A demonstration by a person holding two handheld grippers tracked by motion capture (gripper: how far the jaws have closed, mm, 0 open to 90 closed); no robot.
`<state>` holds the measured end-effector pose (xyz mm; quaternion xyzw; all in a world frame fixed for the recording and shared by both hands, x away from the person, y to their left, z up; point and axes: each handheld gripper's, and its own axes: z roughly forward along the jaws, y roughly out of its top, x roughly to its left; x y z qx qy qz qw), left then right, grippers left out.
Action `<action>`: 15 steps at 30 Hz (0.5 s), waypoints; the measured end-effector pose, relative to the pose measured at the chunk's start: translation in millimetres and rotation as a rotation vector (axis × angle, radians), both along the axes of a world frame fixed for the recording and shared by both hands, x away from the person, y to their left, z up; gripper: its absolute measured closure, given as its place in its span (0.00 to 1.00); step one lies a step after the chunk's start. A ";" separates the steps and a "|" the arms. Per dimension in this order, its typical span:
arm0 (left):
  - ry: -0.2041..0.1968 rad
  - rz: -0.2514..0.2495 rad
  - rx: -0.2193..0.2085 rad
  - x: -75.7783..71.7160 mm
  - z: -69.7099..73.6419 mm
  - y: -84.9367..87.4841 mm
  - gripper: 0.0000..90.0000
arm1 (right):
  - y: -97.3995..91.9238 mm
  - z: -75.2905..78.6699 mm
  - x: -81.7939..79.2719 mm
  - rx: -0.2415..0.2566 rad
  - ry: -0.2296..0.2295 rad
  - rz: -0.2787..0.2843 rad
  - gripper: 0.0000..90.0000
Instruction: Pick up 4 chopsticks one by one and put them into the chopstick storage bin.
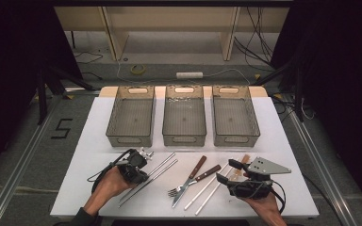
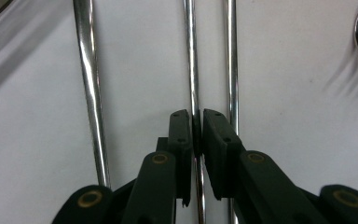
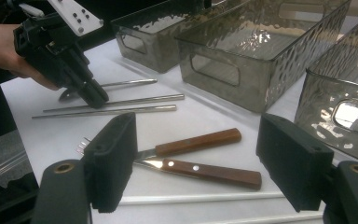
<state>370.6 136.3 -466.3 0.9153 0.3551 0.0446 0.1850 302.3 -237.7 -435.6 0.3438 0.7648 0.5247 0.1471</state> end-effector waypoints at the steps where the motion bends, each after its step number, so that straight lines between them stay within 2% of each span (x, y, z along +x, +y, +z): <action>1: 0.000 0.000 0.000 0.0 0.0 0.0 0.90 | 0.0 0.0 -0.1 0.000 0.001 -0.001 0.33; 7: -0.014 -0.009 0.029 -0.8 0.1 -4.8 0.93 | -0.9 -0.1 0.6 0.003 0.002 -0.003 0.34; 15: -0.008 0.006 0.005 -0.5 0.2 -2.4 0.95 | -1.6 0.1 0.8 0.010 0.004 -0.003 0.34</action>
